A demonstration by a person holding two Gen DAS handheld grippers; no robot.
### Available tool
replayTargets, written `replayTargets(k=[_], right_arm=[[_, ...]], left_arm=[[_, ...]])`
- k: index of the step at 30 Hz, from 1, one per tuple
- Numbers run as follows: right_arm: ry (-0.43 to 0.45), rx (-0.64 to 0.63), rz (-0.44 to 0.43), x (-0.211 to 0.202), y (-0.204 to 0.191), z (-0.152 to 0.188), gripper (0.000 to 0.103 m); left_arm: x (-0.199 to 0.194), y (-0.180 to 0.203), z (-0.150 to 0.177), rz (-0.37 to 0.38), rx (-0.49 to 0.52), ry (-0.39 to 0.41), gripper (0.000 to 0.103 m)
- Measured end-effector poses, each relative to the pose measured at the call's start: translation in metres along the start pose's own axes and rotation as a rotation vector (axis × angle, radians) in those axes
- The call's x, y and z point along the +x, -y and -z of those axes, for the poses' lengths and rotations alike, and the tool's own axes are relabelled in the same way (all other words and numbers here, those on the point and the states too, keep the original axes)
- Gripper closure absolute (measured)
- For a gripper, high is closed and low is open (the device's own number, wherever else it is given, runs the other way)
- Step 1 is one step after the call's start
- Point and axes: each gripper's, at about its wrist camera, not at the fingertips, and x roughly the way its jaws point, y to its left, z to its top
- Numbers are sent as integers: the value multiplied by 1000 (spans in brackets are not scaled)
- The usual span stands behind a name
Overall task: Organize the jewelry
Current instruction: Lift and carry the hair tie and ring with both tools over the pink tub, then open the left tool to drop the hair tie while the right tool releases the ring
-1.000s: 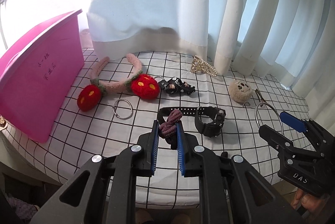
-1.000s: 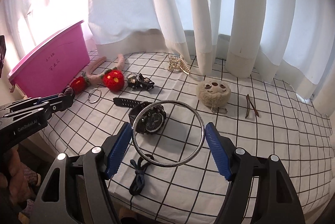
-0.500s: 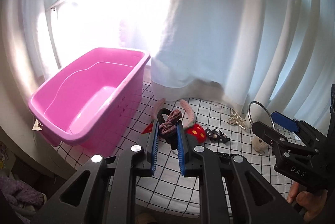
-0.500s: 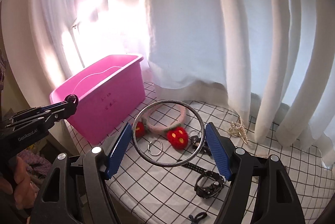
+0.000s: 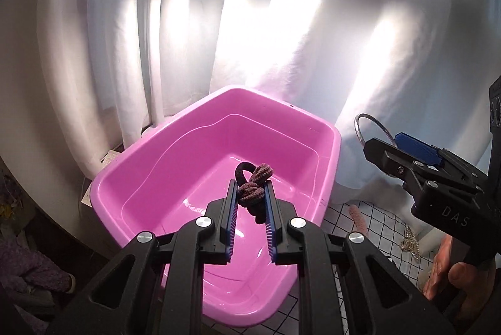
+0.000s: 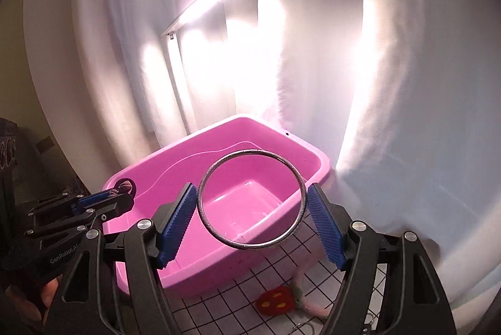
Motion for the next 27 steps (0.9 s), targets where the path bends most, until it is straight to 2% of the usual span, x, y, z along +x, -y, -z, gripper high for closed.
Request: replayTargets(k=[6, 11, 20, 27], right_arm=[[-155, -34, -71, 82, -5, -28, 33], [-307, -60, -94, 137, -4, -36, 33], [-560, -49, -111, 201, 1, -29, 33], [-695, -44, -81, 234, 0, -13, 33]], left_arm=[[57, -34, -14, -48, -79, -144, 87], [89, -45, -8, -87, -156, -249, 87], [134, -72, -2, -133, -298, -429, 87], [155, -79, 3, -139, -336, -509, 86]])
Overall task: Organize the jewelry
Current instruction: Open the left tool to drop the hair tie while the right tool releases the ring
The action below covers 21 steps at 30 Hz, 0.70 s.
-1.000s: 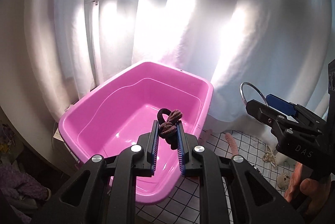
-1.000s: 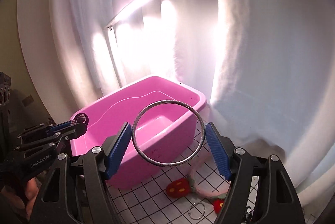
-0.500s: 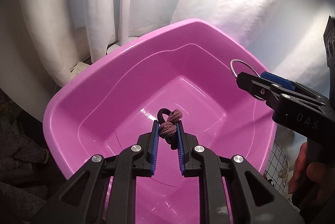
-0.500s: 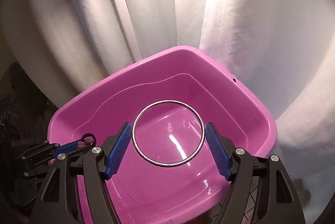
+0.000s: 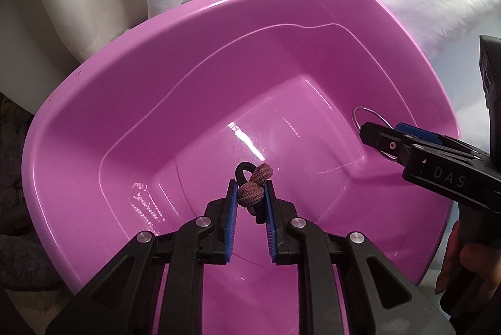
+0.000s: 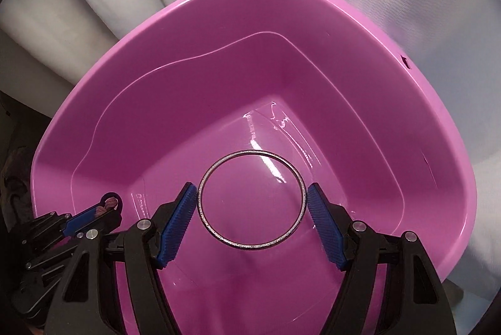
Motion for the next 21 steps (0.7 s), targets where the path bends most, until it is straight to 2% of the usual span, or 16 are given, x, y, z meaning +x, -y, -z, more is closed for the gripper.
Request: replayTargets(k=[3, 8, 9, 12, 14, 16, 21], right_arm=[[-25, 8, 12, 10, 5, -1, 33], [-36, 28, 14, 13, 8, -1, 33], [-40, 30, 12, 14, 7, 0, 33], [-59, 35, 1, 17, 7, 2, 32], [-61, 39, 1, 17, 2, 5, 32], [-56, 42, 3, 14, 3, 4, 32], [-47, 36, 10, 12, 4, 5, 32]], left_arm=[[5, -1, 2, 2, -15, -28, 86], [5, -2, 5, -18, -23, -30, 84], [5, -2, 5, -25, -25, -35, 81], [5, -3, 3, -20, -17, -39, 65], [1, 0, 3, -22, -2, -26, 49], [-2, 2, 4, -21, 5, -12, 44], [-7, 1, 7, -14, 14, -7, 43]])
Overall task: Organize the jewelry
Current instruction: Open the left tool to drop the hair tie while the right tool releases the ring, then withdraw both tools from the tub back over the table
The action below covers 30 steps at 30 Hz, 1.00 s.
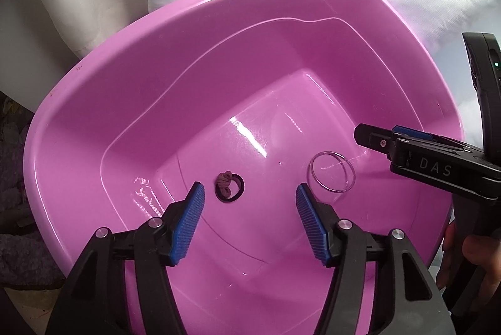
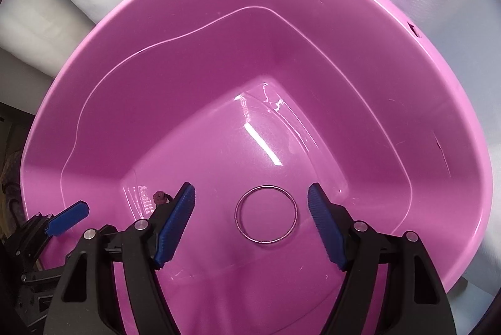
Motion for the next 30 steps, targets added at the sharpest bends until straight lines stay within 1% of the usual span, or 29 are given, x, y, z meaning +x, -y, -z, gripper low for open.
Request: replayTargets(k=[3, 5, 13, 14, 15, 16, 18, 23, 27, 30], right_arm=[[6, 3, -3, -5, 3, 1, 32], [12, 5, -2, -8, 5, 3, 32], [30, 3, -2, -19, 5, 7, 32], [33, 1, -3, -20, 5, 8, 32], [37, 1, -6, -22, 5, 9, 32], [41, -1, -8, -24, 6, 9, 32], [51, -4, -6, -28, 5, 12, 32], [86, -3, -12, -38, 3, 19, 32], [132, -6, 11, -51, -2, 29, 32], [183, -7, 25, -65, -8, 40, 32]], left_arm=[[-3, 1, 1, 0, 4, 8, 43], [-4, 3, 2, -6, 19, 12, 38], [-16, 10, 3, -13, 47, 53, 30], [-19, 10, 3, -16, 51, 61, 28], [-22, 10, 4, -18, 49, 70, 21], [-26, 8, 4, -11, 44, 80, 18], [-34, 6, 5, -2, 48, 98, 18], [-54, 0, 11, -7, 65, 154, 18], [-69, -7, 18, -13, 76, 198, 17], [-81, -11, 27, -29, 92, 243, 14]])
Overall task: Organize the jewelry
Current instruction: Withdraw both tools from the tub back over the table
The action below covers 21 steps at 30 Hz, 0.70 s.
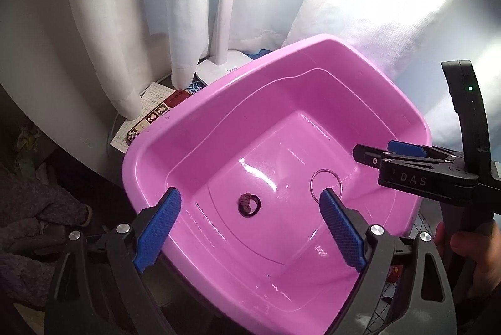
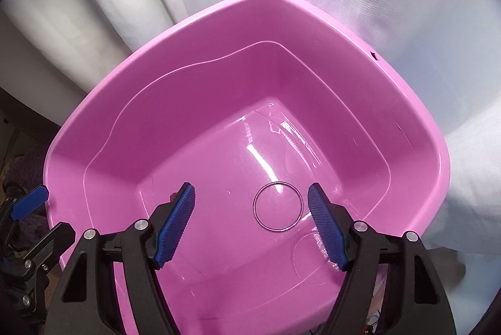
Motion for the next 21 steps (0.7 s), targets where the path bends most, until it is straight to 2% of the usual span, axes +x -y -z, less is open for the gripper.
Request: replayTargets(k=[7, 13, 17, 21], right_arm=[[141, 53, 23, -32, -13, 38, 28], [301, 152, 57, -73, -4, 84, 28], [370, 236, 111, -89, 8, 130, 27], [389, 308, 131, -108, 23, 178, 27]], left_arm=[[-35, 0, 17, -6, 72, 111, 8], [-57, 13, 39, 36, 113, 197, 6], [-65, 29, 55, 65, 161, 222, 6], [-71, 51, 73, 82, 223, 223, 6]])
